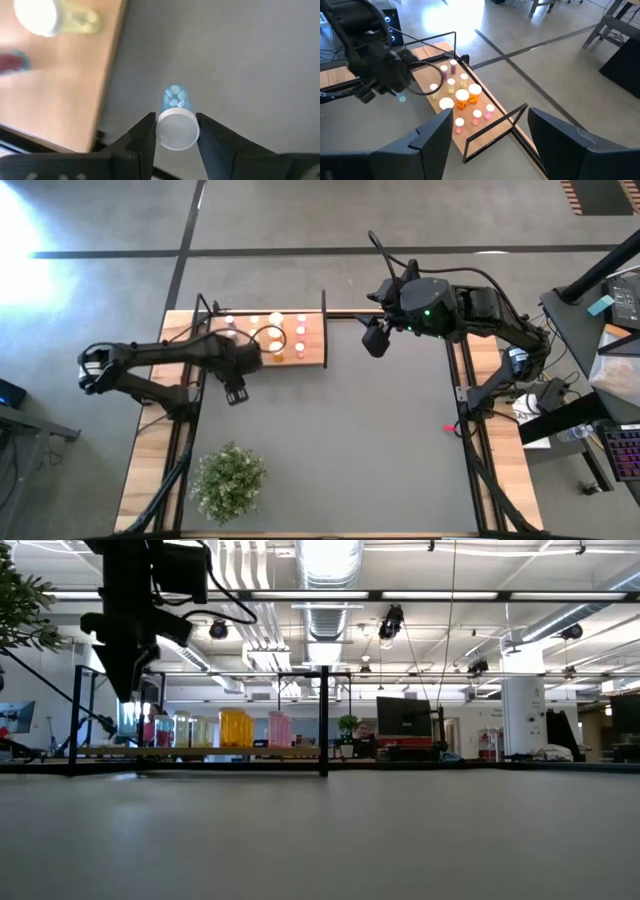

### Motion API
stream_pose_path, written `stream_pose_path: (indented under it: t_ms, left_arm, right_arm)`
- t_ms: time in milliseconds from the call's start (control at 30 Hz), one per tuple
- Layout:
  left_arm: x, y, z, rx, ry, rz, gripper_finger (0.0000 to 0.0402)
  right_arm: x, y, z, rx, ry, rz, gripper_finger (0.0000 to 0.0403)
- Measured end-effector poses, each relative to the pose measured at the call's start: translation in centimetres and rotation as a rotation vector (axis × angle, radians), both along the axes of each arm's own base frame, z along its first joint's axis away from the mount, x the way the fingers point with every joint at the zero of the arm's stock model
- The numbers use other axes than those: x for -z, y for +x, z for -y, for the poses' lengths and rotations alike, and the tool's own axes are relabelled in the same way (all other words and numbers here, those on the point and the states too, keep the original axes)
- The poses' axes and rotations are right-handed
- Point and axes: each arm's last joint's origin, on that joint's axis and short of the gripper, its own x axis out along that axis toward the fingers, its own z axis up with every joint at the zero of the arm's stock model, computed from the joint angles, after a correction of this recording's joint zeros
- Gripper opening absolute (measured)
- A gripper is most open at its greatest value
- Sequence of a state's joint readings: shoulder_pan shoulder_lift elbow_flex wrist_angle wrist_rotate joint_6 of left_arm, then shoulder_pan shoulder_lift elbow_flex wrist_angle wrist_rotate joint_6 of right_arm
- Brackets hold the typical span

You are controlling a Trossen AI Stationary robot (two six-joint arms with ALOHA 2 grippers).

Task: Pick and place medicine bottles onto shelf by color
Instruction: Put the blue pill bottle on the shelf

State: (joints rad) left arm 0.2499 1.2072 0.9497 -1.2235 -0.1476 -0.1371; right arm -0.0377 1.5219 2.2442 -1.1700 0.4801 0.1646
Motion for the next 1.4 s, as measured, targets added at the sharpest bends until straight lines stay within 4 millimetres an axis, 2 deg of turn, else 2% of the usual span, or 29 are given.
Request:
stream_pose_path:
  t_ms: [300, 600, 1033, 1400]
  left_arm:
    - [0.0, -1.2, -3.8, 0.165, 0.049, -0.06, 0.0112]
    - [0.1, -2.2, -7.0, 0.152, 0.092, -0.046, 0.0112]
    - [1.2, -2.7, -9.0, 0.064, 0.058, -0.077, 0.0112]
    - [1.3, -3.0, -10.2, 0.009, 0.086, -0.048, 0.0112]
  right_arm:
    - [0.0, 0.0, 0.0, 0.0, 0.0, 0.0, 0.0249]
    - [0.0, 0.0, 0.0, 0.0, 0.0, 0.0, 0.0249]
    - [0.0, 0.0, 0.0, 0.0, 0.0, 0.0, 0.0249]
    - [0.0, 0.0, 0.0, 0.0, 0.0, 0.0, 0.0249]
